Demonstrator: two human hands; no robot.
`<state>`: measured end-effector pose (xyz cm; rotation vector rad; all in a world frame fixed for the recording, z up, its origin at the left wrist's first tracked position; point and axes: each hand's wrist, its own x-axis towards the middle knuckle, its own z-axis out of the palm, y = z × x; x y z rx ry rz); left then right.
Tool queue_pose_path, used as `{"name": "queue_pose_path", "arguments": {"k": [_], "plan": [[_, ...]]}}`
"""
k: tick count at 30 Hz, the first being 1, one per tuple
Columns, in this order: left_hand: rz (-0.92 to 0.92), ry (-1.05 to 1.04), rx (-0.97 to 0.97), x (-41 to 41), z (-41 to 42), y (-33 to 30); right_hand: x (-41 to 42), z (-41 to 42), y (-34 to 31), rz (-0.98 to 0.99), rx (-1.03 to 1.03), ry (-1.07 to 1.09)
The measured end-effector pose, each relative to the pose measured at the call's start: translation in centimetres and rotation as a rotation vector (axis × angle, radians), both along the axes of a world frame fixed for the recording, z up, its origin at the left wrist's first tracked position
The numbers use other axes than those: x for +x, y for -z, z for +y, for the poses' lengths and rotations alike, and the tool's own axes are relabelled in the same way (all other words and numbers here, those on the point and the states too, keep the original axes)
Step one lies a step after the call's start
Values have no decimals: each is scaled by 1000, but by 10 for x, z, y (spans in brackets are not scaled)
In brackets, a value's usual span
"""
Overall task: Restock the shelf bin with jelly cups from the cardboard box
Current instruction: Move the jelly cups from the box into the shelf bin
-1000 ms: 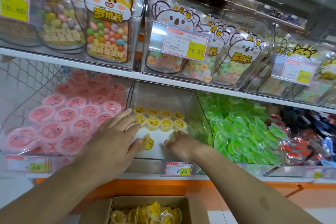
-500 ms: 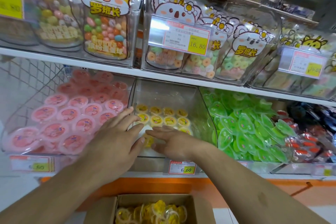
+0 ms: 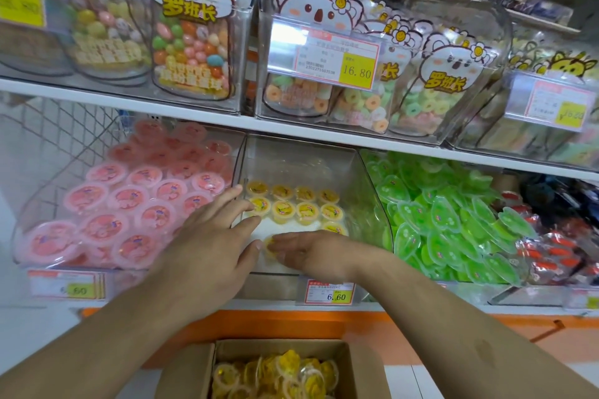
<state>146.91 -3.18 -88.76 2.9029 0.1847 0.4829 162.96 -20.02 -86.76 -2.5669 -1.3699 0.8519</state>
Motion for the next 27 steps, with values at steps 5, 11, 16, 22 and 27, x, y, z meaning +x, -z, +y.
{"name": "queue_pose_path", "arguments": {"k": [5, 11, 16, 22, 27], "plan": [[5, -8, 12, 1, -1, 0, 12, -4, 4, -91, -99, 21], [5, -10, 12, 1, 0, 1, 17, -9, 5, -127, -127, 45], [13, -15, 21, 1, 0, 1, 18, -10, 2, -138, -141, 55], [18, -13, 13, 2, 0, 1, 20, -12, 1, -136, -157, 52], [20, -8, 26, 2, 0, 2, 21, -14, 2, -120, -145, 66]]}}
